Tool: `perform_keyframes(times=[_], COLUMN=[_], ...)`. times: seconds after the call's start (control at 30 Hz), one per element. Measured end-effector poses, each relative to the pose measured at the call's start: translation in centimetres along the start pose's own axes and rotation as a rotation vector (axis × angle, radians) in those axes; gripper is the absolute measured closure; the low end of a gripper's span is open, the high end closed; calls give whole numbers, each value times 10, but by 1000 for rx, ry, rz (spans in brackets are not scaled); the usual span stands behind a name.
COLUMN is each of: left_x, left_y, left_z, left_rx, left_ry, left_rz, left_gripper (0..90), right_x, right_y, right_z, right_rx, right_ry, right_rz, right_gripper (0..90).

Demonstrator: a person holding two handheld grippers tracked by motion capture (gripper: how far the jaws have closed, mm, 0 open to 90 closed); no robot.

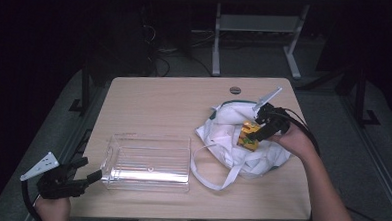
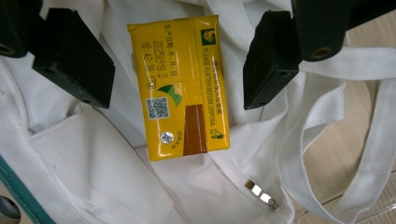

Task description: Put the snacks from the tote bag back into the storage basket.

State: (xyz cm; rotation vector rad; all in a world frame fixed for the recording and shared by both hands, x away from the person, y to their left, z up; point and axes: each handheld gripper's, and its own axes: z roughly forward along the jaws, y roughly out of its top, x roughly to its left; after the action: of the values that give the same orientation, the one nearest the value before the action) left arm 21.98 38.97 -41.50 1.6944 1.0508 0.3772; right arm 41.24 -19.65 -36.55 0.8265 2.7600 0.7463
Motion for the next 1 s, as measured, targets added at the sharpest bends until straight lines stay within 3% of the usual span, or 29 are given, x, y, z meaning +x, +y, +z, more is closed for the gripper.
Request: perform_keyframes(times=[0.47,0.73,1.0], left_x=[0,0,0], left_y=[0,0,0], left_z=[1,1,1], left_rx=[-1,-1,-1], left_ry=[-2,-2,-2], left_rz=[1,-1,0], left_gripper=[127,128,127], right_x=[-5,-5,-2], right_y=[4,5,6], right_z=[14,18,17], right_rx=[48,71,84], right_ry=[22,37,11], right_rz=[-11,-52,-93], right_gripper=[358,442,475])
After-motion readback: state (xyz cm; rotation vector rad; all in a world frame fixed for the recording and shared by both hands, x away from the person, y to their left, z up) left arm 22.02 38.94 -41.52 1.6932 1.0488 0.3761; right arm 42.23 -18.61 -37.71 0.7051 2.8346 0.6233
